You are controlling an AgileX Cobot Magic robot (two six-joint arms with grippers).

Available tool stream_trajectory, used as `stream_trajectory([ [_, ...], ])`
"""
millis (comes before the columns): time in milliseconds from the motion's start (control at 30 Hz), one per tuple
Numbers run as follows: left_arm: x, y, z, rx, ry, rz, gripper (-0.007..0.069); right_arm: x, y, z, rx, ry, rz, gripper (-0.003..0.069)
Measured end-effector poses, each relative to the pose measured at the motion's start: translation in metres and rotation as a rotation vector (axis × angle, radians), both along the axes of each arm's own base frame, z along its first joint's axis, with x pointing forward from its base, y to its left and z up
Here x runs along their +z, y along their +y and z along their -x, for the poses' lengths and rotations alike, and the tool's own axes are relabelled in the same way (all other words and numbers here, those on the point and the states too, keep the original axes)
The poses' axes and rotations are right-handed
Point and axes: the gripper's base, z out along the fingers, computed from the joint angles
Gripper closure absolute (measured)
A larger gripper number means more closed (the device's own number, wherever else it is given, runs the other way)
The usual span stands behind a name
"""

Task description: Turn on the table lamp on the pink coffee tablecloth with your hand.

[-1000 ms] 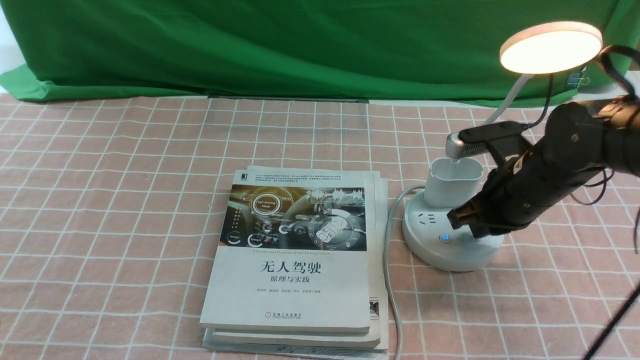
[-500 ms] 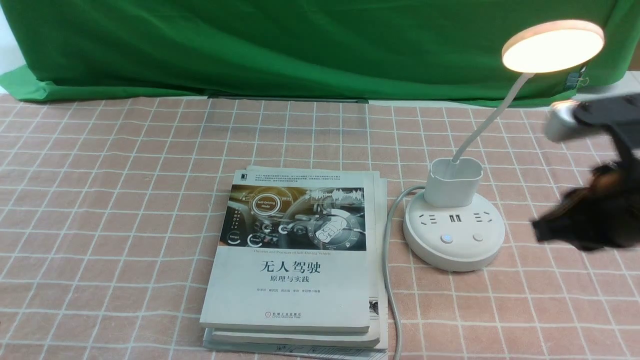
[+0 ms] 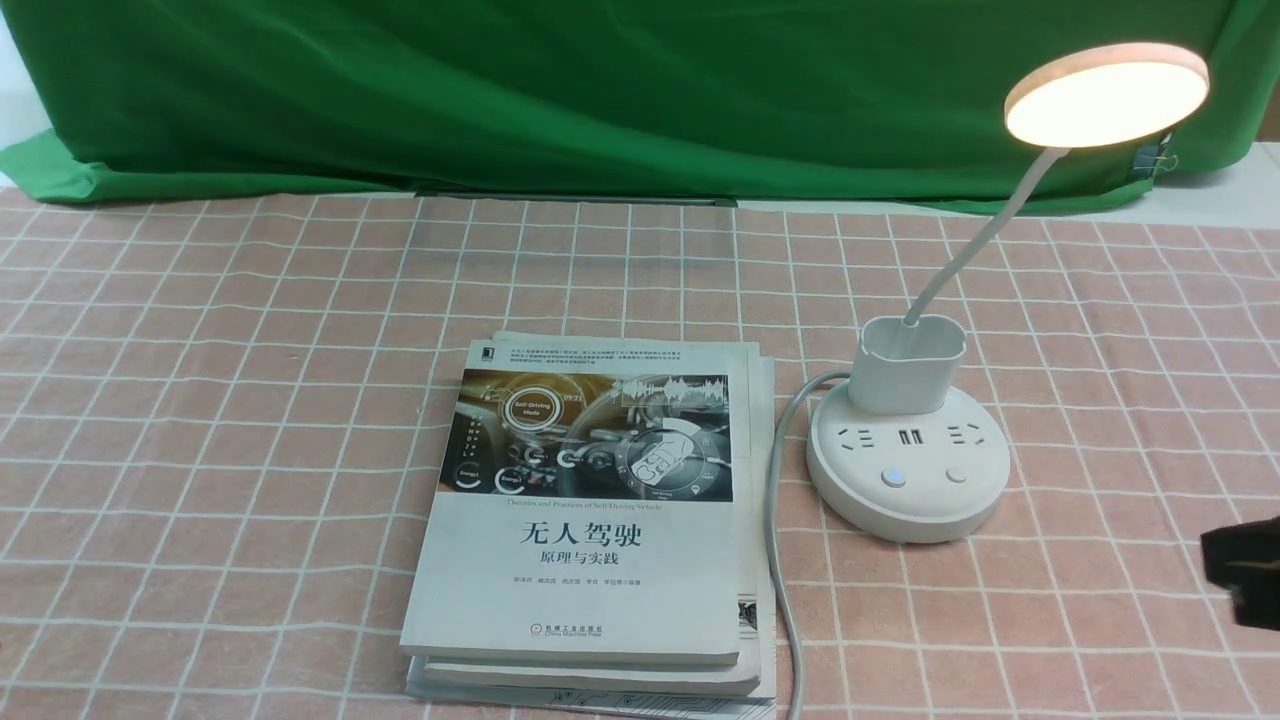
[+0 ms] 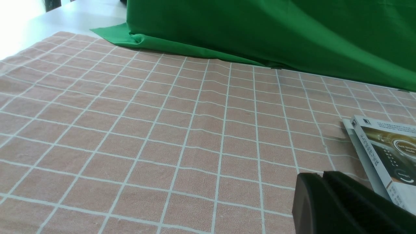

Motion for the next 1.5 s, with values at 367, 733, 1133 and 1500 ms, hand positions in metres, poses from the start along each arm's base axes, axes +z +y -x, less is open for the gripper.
stream_trajectory([
  [367,0.0,0.0,0.0,0.0,0.0,0.0,0.0606,0.016,-0.007,0.022,-0.014,-0.102,-0.048,0.0604],
  [733,0.0,0.0,0.0,0.0,0.0,0.0,0.0606,0.016,-0.007,0.022,-0.015,-0.107,-0.051,0.0585],
  [1133,0.0,0.0,0.0,0.0,0.0,0.0,0.0606,0.028,-0.034,0.055,-0.134,-0.444,-0.055,0.0624],
  [1500,0.0,0.0,0.0,0.0,0.0,0.001,0.0606,-0.094,-0.048,0.081,-0.229,-0.62,0.074,0.0634],
])
